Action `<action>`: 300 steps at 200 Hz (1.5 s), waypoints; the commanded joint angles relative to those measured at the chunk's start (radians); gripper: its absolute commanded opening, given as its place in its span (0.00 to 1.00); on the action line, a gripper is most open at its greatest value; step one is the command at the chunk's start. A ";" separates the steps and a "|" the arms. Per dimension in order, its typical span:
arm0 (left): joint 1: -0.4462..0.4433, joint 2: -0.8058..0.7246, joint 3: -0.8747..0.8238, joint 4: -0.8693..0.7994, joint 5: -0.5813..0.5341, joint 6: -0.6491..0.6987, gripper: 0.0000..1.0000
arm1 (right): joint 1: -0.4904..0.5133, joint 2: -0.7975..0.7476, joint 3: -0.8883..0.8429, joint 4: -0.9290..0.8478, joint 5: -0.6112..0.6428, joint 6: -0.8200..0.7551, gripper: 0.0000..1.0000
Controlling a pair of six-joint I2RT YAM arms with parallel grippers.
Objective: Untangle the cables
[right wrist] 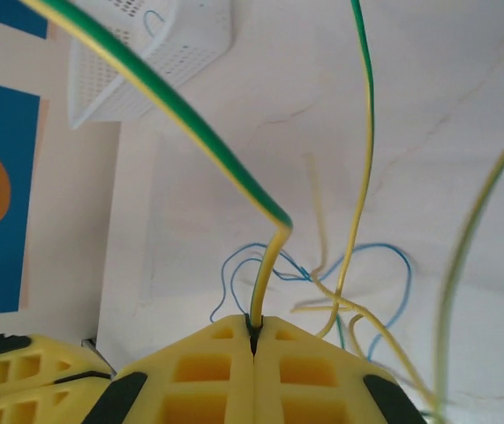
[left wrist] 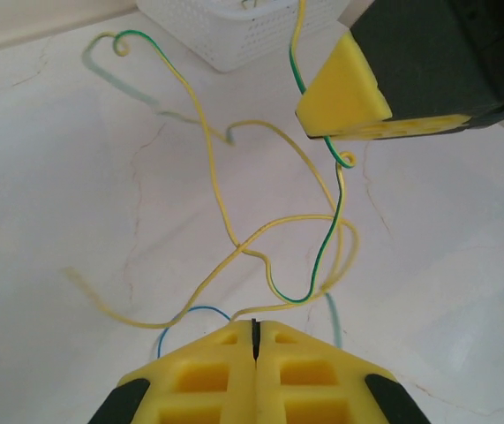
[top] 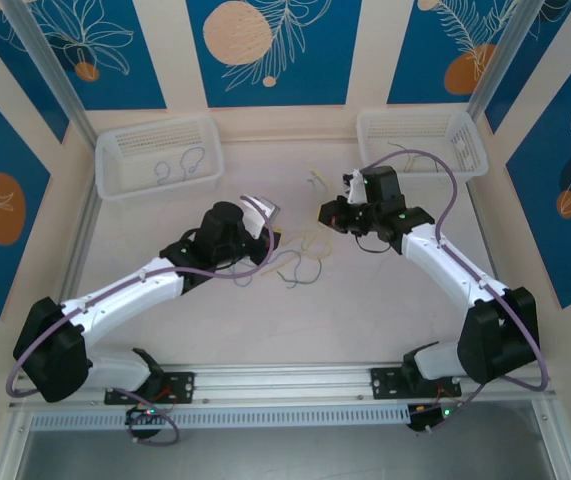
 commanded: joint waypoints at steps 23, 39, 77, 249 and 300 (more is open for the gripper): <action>-0.012 -0.013 -0.015 -0.005 -0.011 0.022 0.10 | -0.007 -0.024 -0.025 0.053 -0.057 0.004 0.00; -0.012 0.000 -0.010 0.005 0.023 0.022 0.46 | -0.002 -0.039 -0.024 0.075 -0.087 0.000 0.00; -0.021 0.052 0.016 0.040 0.100 0.040 0.78 | 0.004 -0.057 -0.029 0.168 -0.208 0.022 0.00; -0.062 0.109 0.079 0.040 0.068 0.099 0.44 | 0.068 -0.064 -0.020 0.242 -0.334 -0.005 0.00; -0.061 0.088 0.060 0.054 0.056 0.101 0.30 | 0.050 -0.081 -0.035 0.234 -0.313 -0.007 0.00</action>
